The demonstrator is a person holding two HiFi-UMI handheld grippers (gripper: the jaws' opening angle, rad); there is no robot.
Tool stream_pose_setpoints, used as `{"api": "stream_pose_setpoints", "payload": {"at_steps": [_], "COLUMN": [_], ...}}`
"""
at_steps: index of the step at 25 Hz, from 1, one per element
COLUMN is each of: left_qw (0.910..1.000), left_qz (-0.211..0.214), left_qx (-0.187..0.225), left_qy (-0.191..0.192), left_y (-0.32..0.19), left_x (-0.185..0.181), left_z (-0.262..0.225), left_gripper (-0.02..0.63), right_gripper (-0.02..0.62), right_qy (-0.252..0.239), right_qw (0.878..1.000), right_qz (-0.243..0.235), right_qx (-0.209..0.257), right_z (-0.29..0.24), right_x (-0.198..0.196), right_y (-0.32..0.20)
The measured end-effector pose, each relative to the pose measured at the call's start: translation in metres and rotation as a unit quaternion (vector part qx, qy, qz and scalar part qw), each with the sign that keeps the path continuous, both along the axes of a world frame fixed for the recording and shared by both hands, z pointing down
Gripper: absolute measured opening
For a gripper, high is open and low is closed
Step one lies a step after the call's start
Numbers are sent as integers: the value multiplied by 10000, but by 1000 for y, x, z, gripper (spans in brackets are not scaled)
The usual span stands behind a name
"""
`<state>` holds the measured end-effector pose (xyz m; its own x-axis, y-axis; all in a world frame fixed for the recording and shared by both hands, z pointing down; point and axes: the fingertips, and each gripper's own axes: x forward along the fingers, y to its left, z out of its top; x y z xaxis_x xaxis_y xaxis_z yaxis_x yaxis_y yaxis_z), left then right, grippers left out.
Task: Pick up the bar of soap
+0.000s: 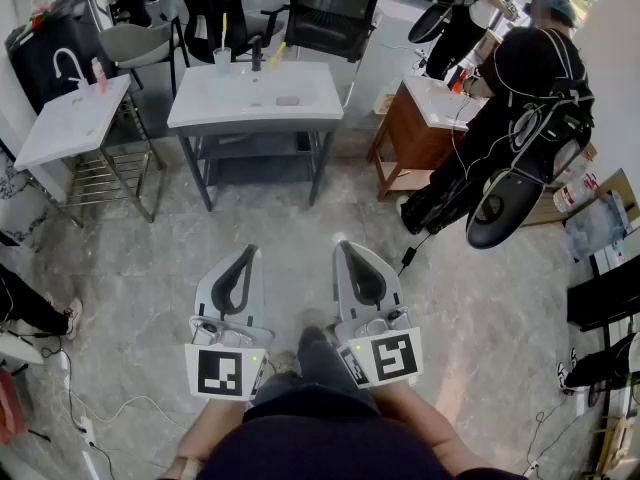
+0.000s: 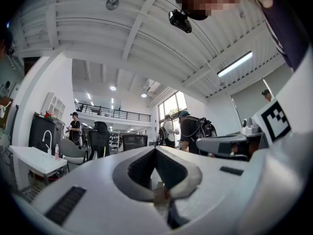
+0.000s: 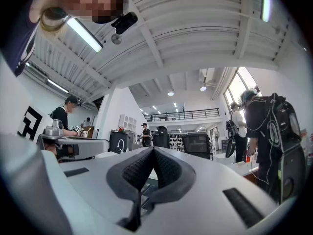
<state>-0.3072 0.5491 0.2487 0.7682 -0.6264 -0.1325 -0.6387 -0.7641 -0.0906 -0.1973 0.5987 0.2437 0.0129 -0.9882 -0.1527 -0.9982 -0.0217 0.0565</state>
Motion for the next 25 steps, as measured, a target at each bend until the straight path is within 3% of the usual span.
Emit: {"api": "stream_pose_setpoints", "payload": {"at_steps": [7,15,20,25], "left_qw": [9999,9998,9998,9996], "left_qz": [-15,-214,-206,-267], "left_qx": [-72,-12,47,100], "left_qy": [71,23,15,3], "left_y": [-20,-74,-123,-187], "left_x": [13,28,59,106], "left_z": [-1,2,2,-6], "left_gripper": [0,0,0,0], "right_gripper": [15,17,21,77], "right_qy": [-177,-34,22,36], "right_qw": [9998,9998,9997,9995], "right_qz": [-32,-187,-227,-314], "right_qx": [-22,40,14,-37], "right_z": [1,5,8,6], "right_x": [17,33,62,107], "right_y": [-24,-86,-138,-203]}}
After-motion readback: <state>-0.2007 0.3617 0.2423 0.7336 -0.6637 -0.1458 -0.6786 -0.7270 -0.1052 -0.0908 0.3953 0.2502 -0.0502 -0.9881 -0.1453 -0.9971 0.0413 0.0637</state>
